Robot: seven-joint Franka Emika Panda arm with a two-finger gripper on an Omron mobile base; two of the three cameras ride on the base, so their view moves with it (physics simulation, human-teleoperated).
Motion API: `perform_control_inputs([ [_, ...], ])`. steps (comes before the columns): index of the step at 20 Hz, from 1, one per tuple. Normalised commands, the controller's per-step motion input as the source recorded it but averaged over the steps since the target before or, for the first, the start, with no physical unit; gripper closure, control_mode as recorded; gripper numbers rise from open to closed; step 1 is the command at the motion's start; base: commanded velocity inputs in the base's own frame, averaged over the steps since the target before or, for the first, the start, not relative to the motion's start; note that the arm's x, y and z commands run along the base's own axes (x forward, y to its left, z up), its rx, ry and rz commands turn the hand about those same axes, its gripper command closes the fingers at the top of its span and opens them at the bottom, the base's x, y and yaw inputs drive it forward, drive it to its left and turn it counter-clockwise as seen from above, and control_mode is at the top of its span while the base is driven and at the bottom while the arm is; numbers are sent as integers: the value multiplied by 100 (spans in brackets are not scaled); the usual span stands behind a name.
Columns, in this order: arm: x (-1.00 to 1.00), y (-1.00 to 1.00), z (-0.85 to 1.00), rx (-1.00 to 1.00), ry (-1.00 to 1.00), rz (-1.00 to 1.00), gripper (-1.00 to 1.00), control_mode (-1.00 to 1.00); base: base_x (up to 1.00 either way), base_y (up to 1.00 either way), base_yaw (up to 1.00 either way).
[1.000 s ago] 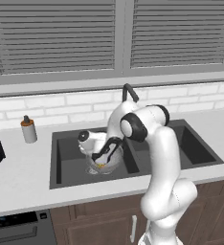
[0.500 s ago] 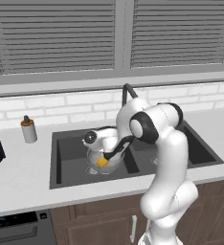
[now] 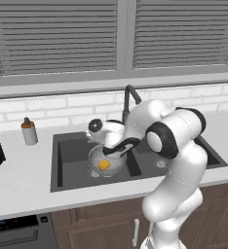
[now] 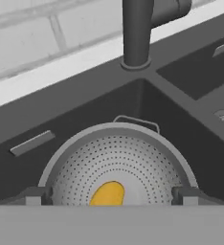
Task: Put the colander in the sink, put the mango, mango in the colander, and turn on the sink faucet and pour water over the colander.
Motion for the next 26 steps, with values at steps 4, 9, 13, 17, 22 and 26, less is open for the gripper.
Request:
perform_control_inputs([
  [4,-6,12,90,0,30,0,-100,-100,0,0,0],
  [9,-10,-1,44,6,41,0,-100,-100,0,0,0],
  [13,-47,-13,22,10,18,0,-100,-100,0,0,0],
  [17,-31,-19,2,8,8,0,-100,-100,0,0,0],
  [22,-34,-17,9,0,-3,0,-100,-100,0,0,0],
  [26,-38,-24,34,0,-15,1,-100,-100,0,0,0],
])
